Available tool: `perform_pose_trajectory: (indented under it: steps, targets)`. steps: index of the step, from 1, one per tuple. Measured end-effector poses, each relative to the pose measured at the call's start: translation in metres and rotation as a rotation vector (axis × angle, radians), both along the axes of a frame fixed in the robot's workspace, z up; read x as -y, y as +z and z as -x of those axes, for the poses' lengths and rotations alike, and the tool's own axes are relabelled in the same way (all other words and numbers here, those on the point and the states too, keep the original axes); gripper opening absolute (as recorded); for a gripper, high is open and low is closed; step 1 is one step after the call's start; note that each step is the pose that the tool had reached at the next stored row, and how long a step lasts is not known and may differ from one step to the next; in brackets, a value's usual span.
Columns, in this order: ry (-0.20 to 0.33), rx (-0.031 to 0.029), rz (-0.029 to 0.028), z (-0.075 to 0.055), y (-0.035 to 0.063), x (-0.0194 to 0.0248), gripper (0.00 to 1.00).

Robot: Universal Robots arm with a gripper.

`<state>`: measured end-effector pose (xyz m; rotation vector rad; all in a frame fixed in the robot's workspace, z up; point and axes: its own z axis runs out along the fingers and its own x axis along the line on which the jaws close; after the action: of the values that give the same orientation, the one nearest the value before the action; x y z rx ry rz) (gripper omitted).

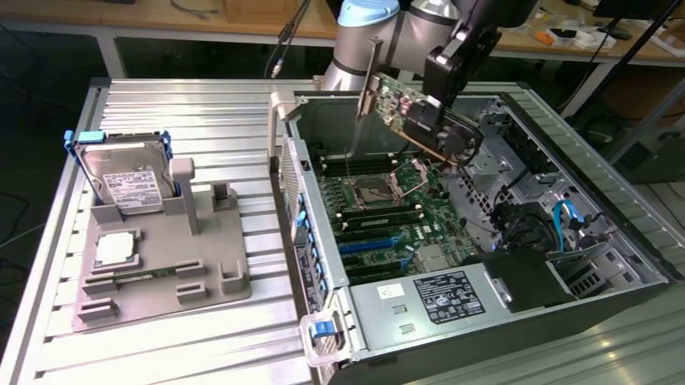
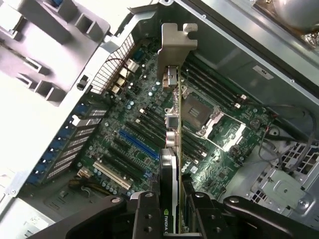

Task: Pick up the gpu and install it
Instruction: 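Insert the gpu into the slot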

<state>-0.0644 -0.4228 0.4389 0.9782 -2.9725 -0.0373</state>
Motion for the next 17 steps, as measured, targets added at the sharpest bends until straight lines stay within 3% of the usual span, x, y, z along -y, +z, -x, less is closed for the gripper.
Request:
perform_pose_trajectory:
  steps: [17]
  targets:
    - [0.233, 0.0, 0.0, -0.0012, -0.0018, 0.0, 0.27]
